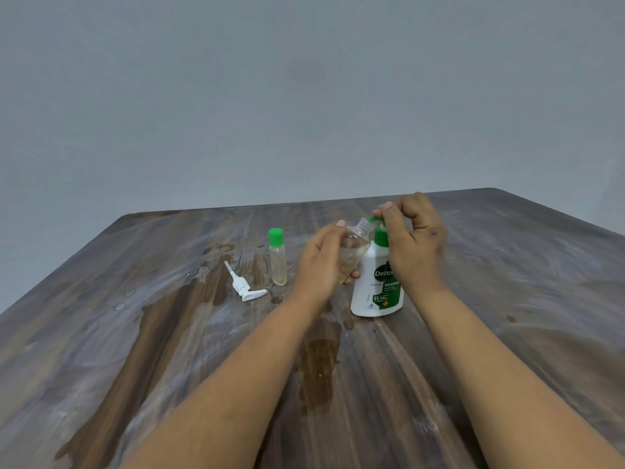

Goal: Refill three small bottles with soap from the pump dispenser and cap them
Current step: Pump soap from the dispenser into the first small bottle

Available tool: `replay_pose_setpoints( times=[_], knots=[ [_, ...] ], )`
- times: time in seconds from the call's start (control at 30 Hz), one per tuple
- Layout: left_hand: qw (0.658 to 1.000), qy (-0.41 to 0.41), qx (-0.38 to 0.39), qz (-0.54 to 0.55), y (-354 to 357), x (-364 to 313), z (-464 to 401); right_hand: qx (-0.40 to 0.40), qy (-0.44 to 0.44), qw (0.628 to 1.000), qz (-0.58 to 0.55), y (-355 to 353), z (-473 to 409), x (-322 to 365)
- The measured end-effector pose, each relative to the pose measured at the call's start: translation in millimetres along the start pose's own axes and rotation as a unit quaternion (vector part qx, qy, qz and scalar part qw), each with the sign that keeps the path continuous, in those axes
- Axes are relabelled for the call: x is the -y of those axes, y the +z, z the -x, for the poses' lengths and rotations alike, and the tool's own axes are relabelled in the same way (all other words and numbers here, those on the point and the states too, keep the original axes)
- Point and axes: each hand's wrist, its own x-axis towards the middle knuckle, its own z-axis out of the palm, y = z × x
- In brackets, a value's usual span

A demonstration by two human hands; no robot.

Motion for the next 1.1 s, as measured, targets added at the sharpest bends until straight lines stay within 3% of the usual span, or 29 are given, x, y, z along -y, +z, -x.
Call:
replay_pose_setpoints(
  times=[0.17, 0.5, 1.1],
  knots=[
    [1.000, 0.002, 0.002, 0.001, -0.6, 0.7, -0.3, -0.024, 0.029, 0.998, -0.058, 0.3, -1.1, 5.9],
    [1.000, 0.004, -0.003, 0.000, 0.0, 2.6, -1.4, 0.009, 0.010, 1.000, -0.006, -2.3, 0.0, 4.0],
    [1.000, 0.013, -0.001, -0.002, -0.4, 3.5, -1.4, -0.006, -0.005, 1.000, -0.015, -0.5, 1.7, 0.6]
  ],
)
